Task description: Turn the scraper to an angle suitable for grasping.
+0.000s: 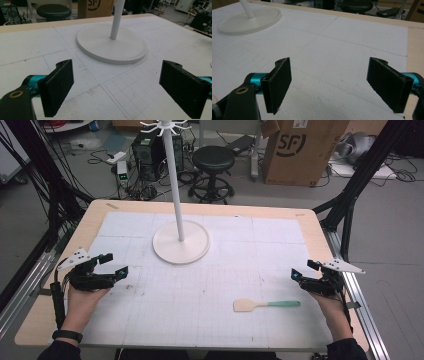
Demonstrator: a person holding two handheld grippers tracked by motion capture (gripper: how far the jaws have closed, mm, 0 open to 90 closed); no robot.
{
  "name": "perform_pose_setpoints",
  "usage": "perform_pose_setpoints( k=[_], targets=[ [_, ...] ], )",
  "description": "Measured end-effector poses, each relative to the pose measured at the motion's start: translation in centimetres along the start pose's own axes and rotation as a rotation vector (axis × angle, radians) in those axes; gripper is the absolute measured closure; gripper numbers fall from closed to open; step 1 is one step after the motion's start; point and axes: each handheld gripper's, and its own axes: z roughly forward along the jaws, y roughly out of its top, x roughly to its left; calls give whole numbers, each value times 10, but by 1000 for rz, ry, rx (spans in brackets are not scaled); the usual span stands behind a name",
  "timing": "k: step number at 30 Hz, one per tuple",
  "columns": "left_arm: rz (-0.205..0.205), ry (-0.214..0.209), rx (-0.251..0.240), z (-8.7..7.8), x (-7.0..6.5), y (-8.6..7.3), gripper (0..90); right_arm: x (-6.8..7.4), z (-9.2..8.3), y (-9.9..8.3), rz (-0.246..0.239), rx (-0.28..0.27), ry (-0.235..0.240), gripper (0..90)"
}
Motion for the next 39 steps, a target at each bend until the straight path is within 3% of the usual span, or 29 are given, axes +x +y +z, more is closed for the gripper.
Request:
perform_pose_setpoints(
  k=[10,17,23,39],
  targets=[
    [4,6,4,0,0,-1,129,1,-2,2,-3,-3,5,188],
    [18,-2,5,-1,-1,-2,133,-2,-10,7,-16,-22,98,187],
    [33,-4,21,0,0,-3,134,-5,-15,6,-13,-17,126,188],
    [19,17,-4,7,6,-4,141,-10,-23,-8,-39,53,123,217]
  ],
)
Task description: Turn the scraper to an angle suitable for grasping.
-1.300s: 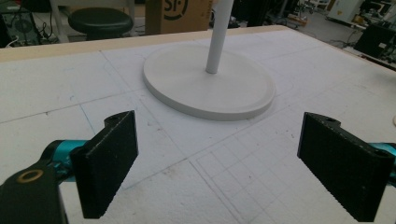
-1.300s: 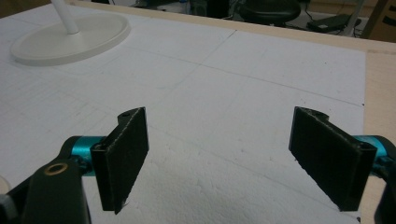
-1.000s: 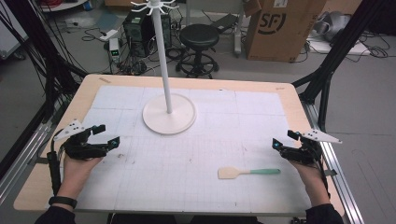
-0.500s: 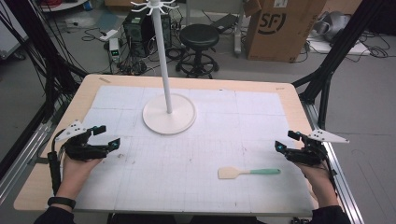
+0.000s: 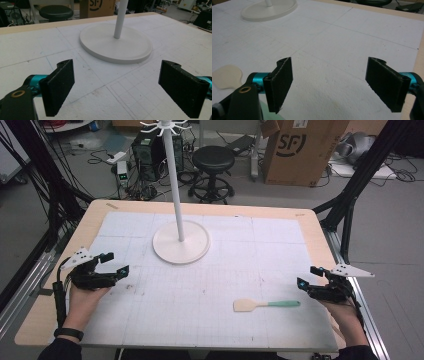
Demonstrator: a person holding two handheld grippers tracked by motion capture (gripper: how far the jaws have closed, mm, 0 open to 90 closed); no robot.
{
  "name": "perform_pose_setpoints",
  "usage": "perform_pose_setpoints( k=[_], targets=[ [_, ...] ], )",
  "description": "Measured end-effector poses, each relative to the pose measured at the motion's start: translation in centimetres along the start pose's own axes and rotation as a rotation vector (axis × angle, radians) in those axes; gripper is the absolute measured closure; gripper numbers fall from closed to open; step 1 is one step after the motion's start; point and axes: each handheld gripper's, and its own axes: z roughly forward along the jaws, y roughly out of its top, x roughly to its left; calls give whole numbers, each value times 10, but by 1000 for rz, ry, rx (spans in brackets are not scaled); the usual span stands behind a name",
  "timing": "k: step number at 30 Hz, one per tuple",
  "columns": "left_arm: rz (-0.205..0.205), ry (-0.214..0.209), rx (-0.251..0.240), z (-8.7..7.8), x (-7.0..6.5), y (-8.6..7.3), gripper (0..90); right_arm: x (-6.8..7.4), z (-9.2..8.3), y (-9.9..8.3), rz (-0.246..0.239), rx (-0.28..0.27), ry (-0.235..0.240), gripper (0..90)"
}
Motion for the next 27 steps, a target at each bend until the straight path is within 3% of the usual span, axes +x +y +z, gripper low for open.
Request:
perform_pose_setpoints(
  k=[5,12,14,18,25,27],
  targets=[
    [-10,5,-10,1,1,1,145,5,1,-2,-37,32,70,274],
    [-9,2,-8,2,1,0,146,9,7,-6,-82,96,131,353],
    [-10,3,-9,2,1,0,146,9,6,-9,-110,116,158,423],
    [-11,8,-12,3,2,0,146,8,3,-14,-115,136,178,522],
    [-12,10,-10,6,4,1,151,6,-8,-20,-147,171,223,793],
    [-11,9,-9,7,3,1,151,6,-9,-21,-147,174,229,816]
  ],
)
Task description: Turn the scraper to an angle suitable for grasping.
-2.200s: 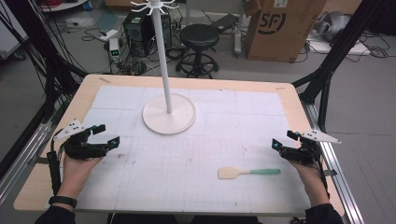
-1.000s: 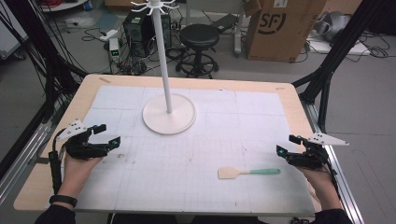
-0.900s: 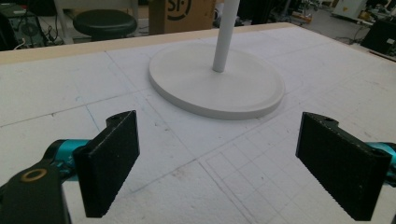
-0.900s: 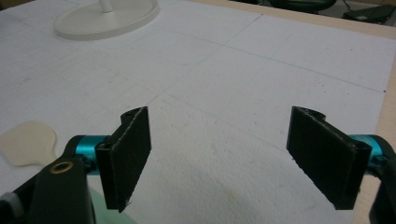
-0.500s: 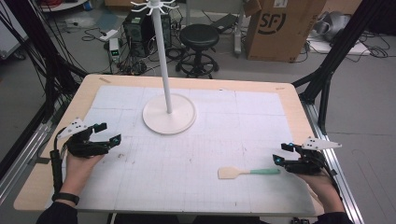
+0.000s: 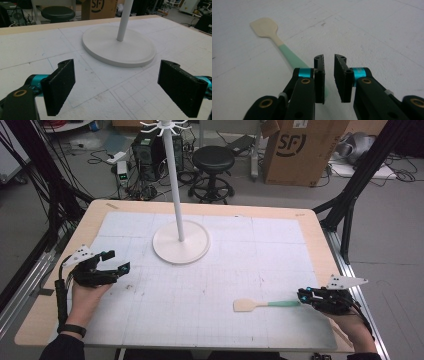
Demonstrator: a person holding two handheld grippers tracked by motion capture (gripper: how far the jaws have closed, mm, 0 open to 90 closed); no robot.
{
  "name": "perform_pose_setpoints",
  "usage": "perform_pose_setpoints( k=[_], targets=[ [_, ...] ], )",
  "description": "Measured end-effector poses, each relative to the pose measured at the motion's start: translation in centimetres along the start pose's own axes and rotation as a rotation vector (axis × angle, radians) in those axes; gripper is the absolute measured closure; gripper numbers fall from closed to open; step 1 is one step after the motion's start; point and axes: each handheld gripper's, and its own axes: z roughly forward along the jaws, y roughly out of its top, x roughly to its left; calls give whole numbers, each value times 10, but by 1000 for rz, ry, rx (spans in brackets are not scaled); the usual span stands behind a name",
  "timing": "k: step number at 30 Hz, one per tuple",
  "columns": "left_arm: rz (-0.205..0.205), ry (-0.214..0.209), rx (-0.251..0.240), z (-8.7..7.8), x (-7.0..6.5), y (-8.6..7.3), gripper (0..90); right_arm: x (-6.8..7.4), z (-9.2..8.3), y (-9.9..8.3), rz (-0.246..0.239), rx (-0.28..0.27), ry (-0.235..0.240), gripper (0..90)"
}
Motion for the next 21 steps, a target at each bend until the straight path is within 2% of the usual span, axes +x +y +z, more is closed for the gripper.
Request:
perform_pose_setpoints(
  k=[6,7,8,10,12,16,19,21],
  targets=[
    [0,-3,5,1,-1,0,153,-2,-3,-5,9,17,43,878],
    [1,-3,7,1,-1,0,154,-2,-4,-7,11,28,67,892],
    [1,-3,7,1,-1,0,154,-2,-4,-7,11,28,67,892],
    [3,-3,9,2,-1,0,155,-2,-4,-8,12,27,101,893],
    [3,-2,11,2,-1,-1,155,0,-2,-9,8,52,134,893],
    [-1,-5,10,2,-1,-1,155,1,2,-10,-12,82,151,894],
    [0,-5,13,2,-1,-1,155,2,11,-10,-30,136,130,893],
    [1,-4,15,3,-2,-1,156,2,12,-9,-30,141,129,893]
  ],
)
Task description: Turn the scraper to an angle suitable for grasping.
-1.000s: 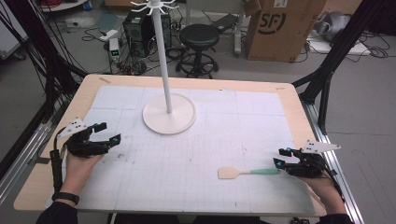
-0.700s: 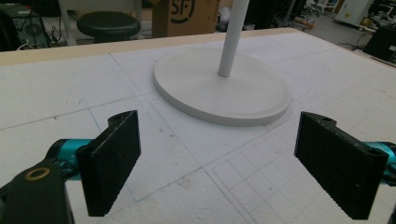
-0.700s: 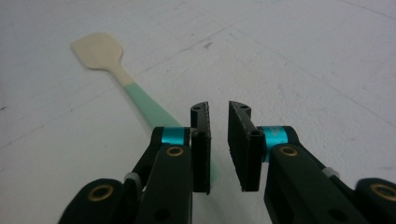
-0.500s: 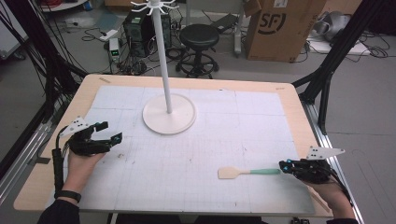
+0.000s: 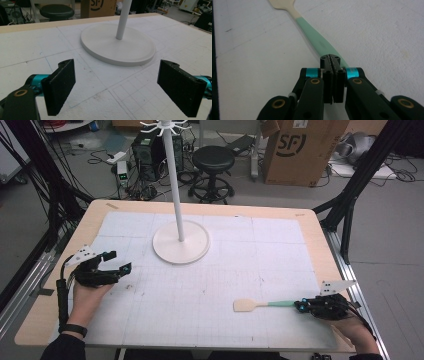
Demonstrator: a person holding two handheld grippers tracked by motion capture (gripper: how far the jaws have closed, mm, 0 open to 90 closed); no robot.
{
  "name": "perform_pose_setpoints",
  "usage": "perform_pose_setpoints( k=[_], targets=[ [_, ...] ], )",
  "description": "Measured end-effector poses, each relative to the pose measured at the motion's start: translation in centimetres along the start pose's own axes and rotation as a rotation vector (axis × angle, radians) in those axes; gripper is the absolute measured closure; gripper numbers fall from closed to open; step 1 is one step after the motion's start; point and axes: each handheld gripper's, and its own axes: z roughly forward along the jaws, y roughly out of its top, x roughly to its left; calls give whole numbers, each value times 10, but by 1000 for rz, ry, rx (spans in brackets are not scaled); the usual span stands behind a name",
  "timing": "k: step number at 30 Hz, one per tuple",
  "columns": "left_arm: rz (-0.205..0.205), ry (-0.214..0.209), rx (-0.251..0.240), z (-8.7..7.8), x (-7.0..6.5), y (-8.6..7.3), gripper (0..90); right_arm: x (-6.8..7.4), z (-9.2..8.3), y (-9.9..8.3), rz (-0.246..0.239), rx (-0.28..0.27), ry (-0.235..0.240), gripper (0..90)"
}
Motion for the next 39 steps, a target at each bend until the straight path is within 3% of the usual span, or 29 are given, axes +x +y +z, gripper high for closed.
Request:
perform_pose_setpoints(
  k=[4,15,39],
  targets=[
    [5,-5,10,0,-2,0,156,-3,6,8,1,5,-57,894],
    [15,-11,28,-5,-6,-3,156,-10,19,23,16,2,-155,893],
    [20,-6,48,-12,-10,-9,156,-17,41,45,22,14,-251,893]
  ],
)
